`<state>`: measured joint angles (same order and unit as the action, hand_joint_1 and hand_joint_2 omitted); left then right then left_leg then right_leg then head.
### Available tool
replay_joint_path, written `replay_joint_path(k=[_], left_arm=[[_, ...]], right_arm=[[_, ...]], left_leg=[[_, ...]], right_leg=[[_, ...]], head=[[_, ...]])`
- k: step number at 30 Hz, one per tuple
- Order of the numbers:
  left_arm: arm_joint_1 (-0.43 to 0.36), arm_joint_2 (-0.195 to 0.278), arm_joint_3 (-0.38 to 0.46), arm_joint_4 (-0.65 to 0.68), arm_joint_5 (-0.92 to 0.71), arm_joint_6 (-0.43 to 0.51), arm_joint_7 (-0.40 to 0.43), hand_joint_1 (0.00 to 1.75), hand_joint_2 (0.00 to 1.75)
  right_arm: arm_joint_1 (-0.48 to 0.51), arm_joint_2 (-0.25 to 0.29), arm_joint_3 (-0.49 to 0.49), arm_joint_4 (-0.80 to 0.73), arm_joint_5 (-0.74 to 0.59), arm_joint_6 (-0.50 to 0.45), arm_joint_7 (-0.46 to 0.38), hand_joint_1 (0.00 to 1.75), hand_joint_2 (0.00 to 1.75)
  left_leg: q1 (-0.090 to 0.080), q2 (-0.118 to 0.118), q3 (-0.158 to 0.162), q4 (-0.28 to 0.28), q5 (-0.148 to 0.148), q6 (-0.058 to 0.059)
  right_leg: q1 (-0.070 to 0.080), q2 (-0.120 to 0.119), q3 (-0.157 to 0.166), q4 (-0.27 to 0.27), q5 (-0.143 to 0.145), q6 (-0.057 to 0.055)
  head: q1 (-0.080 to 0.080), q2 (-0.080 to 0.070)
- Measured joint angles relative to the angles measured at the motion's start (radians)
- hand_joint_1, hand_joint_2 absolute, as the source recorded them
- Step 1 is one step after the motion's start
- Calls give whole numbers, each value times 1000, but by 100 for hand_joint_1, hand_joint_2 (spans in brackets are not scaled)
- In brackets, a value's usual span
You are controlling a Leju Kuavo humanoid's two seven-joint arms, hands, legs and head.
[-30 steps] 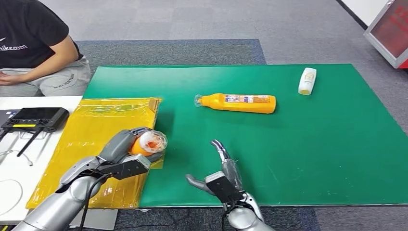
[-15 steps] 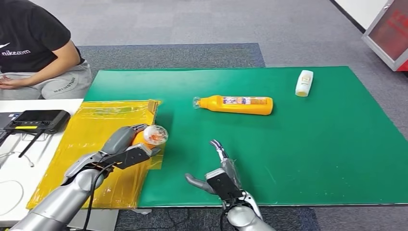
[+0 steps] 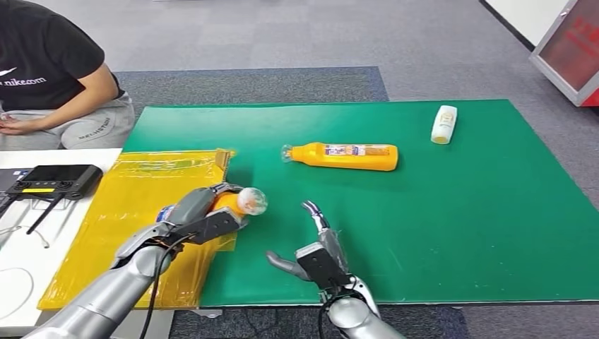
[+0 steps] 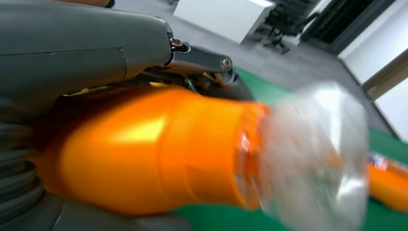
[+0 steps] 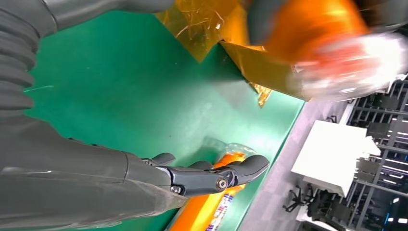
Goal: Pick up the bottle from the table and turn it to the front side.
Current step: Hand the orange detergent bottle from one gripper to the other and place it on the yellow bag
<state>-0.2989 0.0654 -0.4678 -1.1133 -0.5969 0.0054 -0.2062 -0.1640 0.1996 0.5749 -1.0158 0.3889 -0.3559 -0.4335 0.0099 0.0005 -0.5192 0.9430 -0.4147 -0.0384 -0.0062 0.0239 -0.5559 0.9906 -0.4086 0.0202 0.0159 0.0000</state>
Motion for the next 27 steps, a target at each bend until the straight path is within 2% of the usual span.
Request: replay_joint_path(k=[7,21,24,27], left_arm=[[90,-9,1,58,-57,64,19,0,175],[114,-24,26,56,-62,101,1,0,175],[142,-35,35,39,-59,189,-49,0,175],[191,-61,58,-18,7,337,-176,0,175]], right_arm=[[9,-1,3,6,6,1,10,0,175],[12,-1,8,22,7,-2,8,0,175],[14,-2,8,22,8,-10,7,0,175],[18,-4,8,25,7,-18,2,0,175]], left_leg=[[0,-1,-12,0,9,-3],[-1,-4,-17,0,8,-2],[-1,-4,-18,0,8,-3],[-1,-4,-26,1,12,-2]], right_leg=[[0,-2,-13,0,0,2],[-1,-6,-15,0,-1,3],[-1,-6,-18,0,0,3],[-1,-6,-26,0,2,4]], head=[[0,0],[0,0],[0,0],[0,0]])
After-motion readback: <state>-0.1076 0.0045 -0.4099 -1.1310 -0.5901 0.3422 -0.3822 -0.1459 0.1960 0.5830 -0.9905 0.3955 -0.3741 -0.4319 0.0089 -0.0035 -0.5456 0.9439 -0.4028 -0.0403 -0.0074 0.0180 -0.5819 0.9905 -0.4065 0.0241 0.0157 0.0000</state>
